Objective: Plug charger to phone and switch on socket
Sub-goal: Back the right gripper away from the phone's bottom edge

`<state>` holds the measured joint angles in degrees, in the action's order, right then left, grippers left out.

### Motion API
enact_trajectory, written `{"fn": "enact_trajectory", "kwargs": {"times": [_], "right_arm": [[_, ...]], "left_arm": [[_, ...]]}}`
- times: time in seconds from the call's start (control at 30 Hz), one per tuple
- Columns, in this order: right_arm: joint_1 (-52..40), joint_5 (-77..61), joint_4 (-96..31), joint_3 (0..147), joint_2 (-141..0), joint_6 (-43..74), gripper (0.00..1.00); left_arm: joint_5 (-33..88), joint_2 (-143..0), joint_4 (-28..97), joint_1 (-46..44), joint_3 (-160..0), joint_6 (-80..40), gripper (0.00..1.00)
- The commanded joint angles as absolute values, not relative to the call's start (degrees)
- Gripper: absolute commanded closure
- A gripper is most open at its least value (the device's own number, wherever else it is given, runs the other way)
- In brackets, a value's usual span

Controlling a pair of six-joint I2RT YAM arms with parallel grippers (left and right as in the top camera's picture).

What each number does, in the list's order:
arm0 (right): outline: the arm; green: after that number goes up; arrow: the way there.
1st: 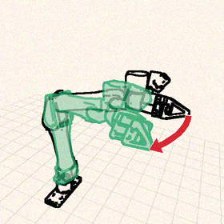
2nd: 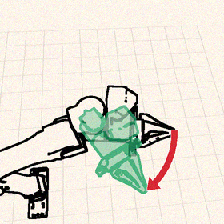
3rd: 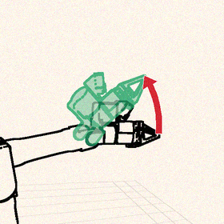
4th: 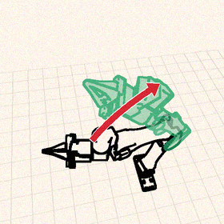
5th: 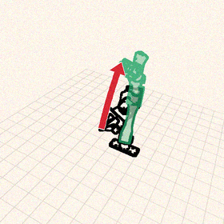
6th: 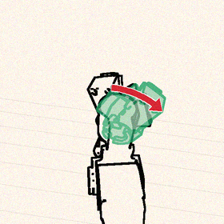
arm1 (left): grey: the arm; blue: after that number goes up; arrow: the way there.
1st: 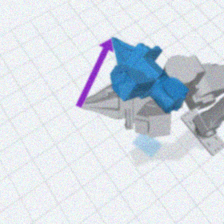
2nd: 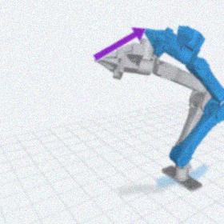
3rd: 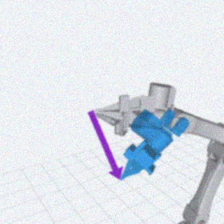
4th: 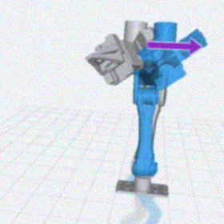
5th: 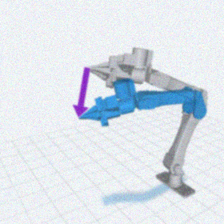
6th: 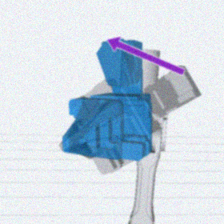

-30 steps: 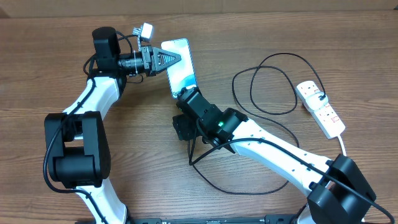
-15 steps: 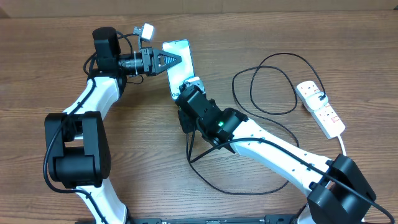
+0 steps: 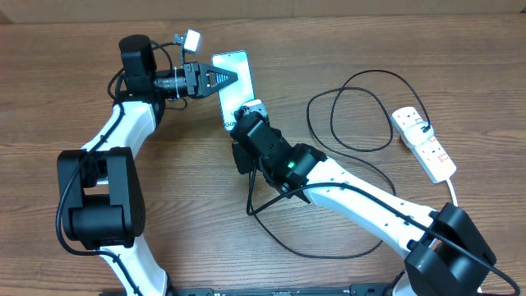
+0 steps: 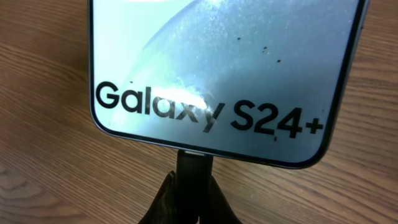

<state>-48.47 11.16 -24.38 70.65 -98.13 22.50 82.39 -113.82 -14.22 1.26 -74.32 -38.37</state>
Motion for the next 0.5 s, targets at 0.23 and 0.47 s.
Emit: {"fn": "enact_trajectory", "kwargs": {"times": [0.23, 0.47], "right_arm": [[-47.9, 14.1, -16.8, 73.9, -96.9, 22.5, 0.96], [-46.5, 11.3, -16.3, 75.0, -96.2, 23.7, 0.96]], "left_arm": [[90.7, -113.8, -11.8, -0.1, -74.0, -32.0, 0.96], [90.6, -113.8, -3.6, -0.1, -74.0, -25.7, 0.96]]}}
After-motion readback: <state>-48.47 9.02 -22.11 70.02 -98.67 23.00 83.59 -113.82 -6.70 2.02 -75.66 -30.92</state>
